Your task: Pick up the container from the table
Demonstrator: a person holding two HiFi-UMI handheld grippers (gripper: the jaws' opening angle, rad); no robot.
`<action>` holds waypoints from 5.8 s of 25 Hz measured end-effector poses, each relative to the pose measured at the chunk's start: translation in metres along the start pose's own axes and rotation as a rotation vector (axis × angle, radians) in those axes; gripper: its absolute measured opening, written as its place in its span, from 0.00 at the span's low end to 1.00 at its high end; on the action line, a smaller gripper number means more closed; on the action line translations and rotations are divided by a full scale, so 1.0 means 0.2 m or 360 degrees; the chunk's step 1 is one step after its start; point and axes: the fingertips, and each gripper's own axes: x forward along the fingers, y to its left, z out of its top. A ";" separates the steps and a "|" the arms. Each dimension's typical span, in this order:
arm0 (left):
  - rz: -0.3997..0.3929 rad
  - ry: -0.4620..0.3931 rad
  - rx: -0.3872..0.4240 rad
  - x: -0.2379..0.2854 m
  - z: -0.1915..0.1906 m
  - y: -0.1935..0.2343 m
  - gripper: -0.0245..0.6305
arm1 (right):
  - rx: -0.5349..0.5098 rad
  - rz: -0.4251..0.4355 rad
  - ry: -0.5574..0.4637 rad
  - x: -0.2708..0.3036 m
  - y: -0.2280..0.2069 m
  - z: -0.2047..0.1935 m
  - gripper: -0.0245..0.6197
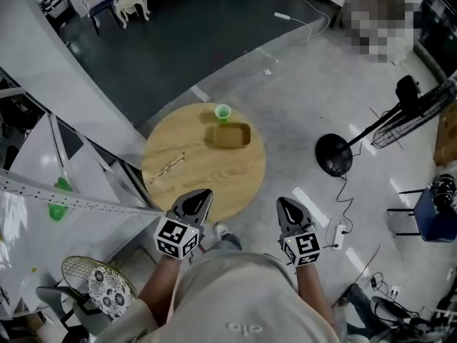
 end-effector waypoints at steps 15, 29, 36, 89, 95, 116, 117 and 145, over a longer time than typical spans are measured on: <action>0.0511 -0.0023 -0.0229 -0.25 -0.10 0.67 0.06 | -0.0406 0.0505 0.0229 0.94 0.16 0.14 0.08; 0.1098 -0.0014 -0.0544 -0.25 -0.21 0.86 0.06 | -0.0982 0.1159 0.0483 1.69 0.17 0.09 0.22; 0.1403 0.0001 -0.0735 -0.22 -0.33 0.78 0.06 | -0.1425 0.1526 0.0603 1.98 0.25 -0.05 0.28; 0.1886 -0.0092 -0.0934 -0.62 -0.63 0.36 0.06 | -0.2446 0.1843 0.0610 2.15 0.78 -0.47 0.10; 0.1793 -0.0095 -0.0774 -0.65 -0.49 0.55 0.06 | -0.2277 0.1634 0.0441 2.16 0.84 -0.13 0.10; 0.1473 -0.0269 -0.0322 -0.57 0.12 1.09 0.06 | -0.0969 0.1030 -0.0067 1.92 0.58 0.93 0.10; 0.1457 -0.0276 -0.0313 -0.55 0.14 1.10 0.06 | -0.0915 0.1006 -0.0070 1.90 0.54 0.94 0.10; 0.1182 -0.0370 -0.0216 -0.21 0.35 1.08 0.06 | -0.0027 0.0731 -0.0178 1.69 -0.01 0.92 0.10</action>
